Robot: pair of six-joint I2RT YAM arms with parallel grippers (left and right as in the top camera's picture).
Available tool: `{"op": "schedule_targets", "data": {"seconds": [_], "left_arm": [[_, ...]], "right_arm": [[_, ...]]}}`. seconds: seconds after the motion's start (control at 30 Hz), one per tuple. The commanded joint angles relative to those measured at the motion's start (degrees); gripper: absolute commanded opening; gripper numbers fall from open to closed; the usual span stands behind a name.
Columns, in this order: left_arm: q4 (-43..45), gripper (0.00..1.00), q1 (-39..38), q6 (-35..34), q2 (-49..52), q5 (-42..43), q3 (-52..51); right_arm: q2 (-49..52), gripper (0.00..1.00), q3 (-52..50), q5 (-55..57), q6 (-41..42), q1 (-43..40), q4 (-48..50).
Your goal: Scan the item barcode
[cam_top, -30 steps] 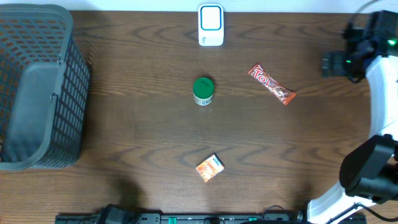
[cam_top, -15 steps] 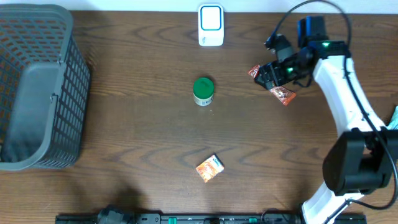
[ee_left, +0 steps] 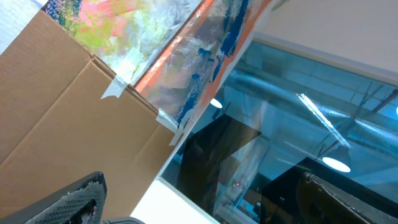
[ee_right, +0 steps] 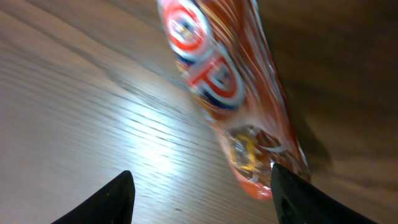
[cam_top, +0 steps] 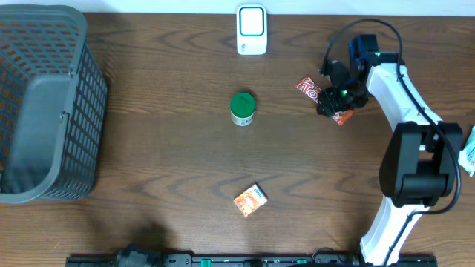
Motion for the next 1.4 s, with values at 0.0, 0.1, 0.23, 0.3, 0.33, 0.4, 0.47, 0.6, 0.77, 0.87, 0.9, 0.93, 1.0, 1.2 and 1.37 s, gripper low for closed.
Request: {"op": "schedule_targets", "data": {"seconds": [0.0, 0.1, 0.23, 0.3, 0.33, 0.4, 0.47, 0.6, 0.77, 0.87, 0.9, 0.93, 1.0, 1.2, 1.37], "left_arm": [[0.3, 0.98, 0.3, 0.1, 0.1, -0.5, -0.2], [0.3, 0.98, 0.3, 0.1, 0.1, -0.5, -0.2], [0.3, 0.98, 0.3, 0.1, 0.1, -0.5, -0.2], [0.3, 0.98, 0.3, 0.1, 0.1, -0.5, -0.3], [0.3, 0.98, 0.3, 0.1, 0.1, -0.5, -0.5], [0.3, 0.98, 0.3, 0.1, 0.1, -0.5, -0.8], [0.3, 0.98, 0.3, 0.1, 0.1, -0.5, -0.8], [0.3, 0.98, 0.3, 0.1, 0.1, -0.5, -0.8], [0.3, 0.98, 0.3, 0.1, 0.1, -0.5, -0.8], [0.3, 0.98, 0.3, 0.1, 0.1, -0.5, -0.8], [0.3, 0.98, 0.3, 0.1, 0.1, -0.5, -0.8], [0.3, 0.98, 0.3, 0.1, 0.1, -0.5, -0.8], [0.3, 0.98, 0.3, 0.1, 0.1, -0.5, -0.8], [0.3, 0.98, 0.3, 0.1, 0.1, -0.5, -0.8], [0.3, 0.98, 0.3, 0.1, 0.1, -0.5, -0.8]], "right_arm": [[1.3, 0.64, -0.2, 7.7, -0.3, 0.7, -0.4], [1.3, 0.64, -0.2, 11.1, -0.3, 2.0, 0.3], [1.2, 0.64, -0.2, 16.8, 0.2, 4.3, 1.9], [1.2, 0.65, -0.2, 20.0, 0.2, 5.7, 3.3], [1.2, 0.65, -0.2, 21.4, 0.2, 6.4, 3.9], [1.3, 0.65, -0.2, 23.7, -0.2, 7.9, 5.8], [1.4, 0.64, -0.4, 25.5, -0.7, 9.2, 8.5], [1.4, 0.59, -1.7, 26.3, -0.7, 10.0, 14.0], [3.2, 0.56, -2.8, 26.3, -0.7, 10.1, 16.9], [5.2, 0.56, -2.9, 26.3, -0.7, 10.3, 16.3], [6.1, 0.56, -2.9, 26.1, -0.7, 10.5, 15.8], [6.6, 0.57, -2.9, 25.7, -0.7, 10.8, 15.3], [7.2, 0.59, -2.9, 25.2, -0.7, 11.7, 14.4], [7.4, 0.59, -2.9, 25.2, -0.7, 13.6, 15.1], [7.4, 0.48, -2.9, 25.2, -0.3, 13.4, 14.8]]}}
